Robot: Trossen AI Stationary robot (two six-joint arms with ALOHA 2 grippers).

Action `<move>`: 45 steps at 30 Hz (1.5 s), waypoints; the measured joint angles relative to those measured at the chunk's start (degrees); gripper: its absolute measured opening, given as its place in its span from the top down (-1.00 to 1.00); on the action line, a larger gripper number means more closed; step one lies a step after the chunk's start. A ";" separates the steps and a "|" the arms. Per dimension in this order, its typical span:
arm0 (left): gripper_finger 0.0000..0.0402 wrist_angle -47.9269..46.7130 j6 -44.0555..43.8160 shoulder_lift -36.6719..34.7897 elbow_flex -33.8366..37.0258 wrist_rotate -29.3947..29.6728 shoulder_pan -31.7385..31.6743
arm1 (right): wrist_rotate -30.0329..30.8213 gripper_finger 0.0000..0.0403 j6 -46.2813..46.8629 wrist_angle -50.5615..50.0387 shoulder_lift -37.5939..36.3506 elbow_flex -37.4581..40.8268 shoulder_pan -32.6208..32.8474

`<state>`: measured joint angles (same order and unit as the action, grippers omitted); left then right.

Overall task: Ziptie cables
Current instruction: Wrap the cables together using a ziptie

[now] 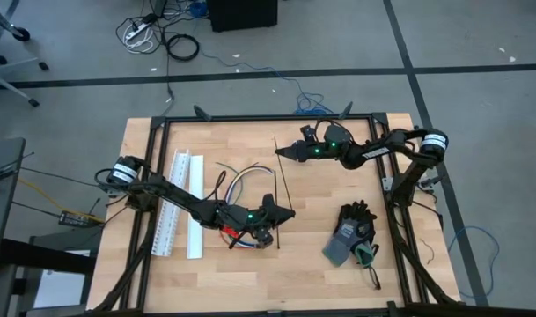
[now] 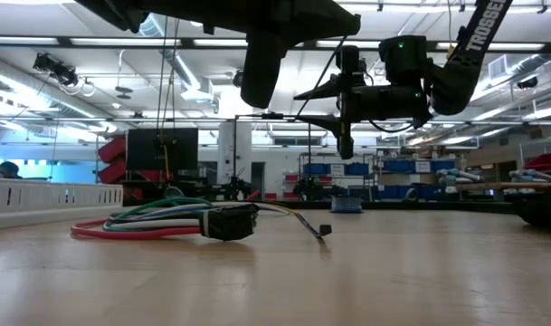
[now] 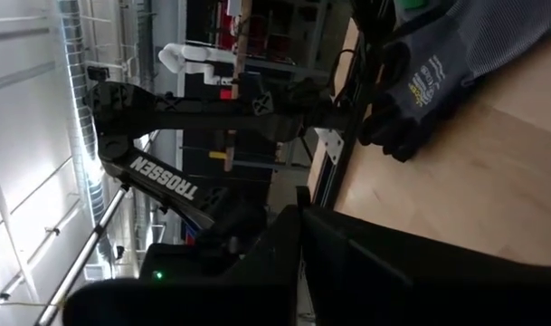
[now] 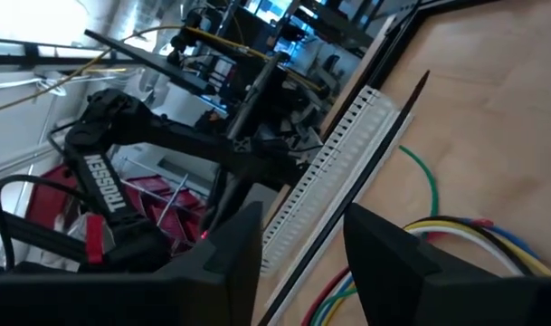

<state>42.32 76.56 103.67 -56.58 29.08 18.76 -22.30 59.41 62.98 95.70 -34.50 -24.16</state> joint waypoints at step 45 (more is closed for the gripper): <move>1.00 -1.69 -35.57 -0.04 0.01 -1.30 -0.02 | 4.72 1.00 -34.53 1.68 -0.07 0.00 3.92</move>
<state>40.63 40.99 103.63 -56.57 27.78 18.74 -17.58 24.89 64.66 95.64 -34.50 -20.24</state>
